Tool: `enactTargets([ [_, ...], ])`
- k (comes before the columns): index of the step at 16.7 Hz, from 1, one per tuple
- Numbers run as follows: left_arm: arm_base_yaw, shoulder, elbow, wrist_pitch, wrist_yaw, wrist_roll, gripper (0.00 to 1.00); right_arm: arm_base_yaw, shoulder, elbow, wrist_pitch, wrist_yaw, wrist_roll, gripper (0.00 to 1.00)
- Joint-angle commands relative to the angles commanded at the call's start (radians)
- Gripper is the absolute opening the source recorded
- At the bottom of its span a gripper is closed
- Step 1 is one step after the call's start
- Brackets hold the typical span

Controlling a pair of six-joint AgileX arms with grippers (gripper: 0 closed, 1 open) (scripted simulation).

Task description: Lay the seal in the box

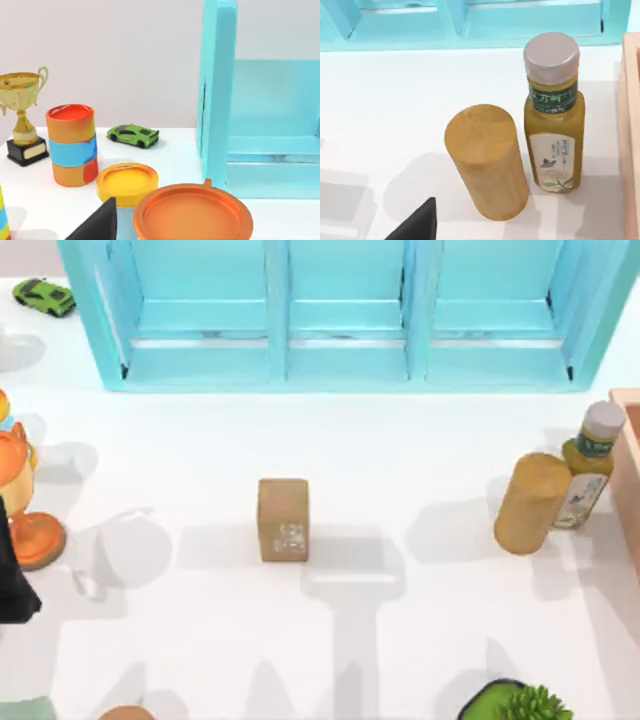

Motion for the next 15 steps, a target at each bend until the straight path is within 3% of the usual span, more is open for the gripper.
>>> enactTargets([
  [7,0.0,0.0,0.0,0.0,0.0,0.0,1.0,0.233,0.735,0.583,-0.512,-0.015,0.218,1.0],
  [15,0.0,0.0,0.0,0.0,0.0,0.0,1.0,0.463,1.533,1.385,-1.024,0.029,0.459,1.0],
])
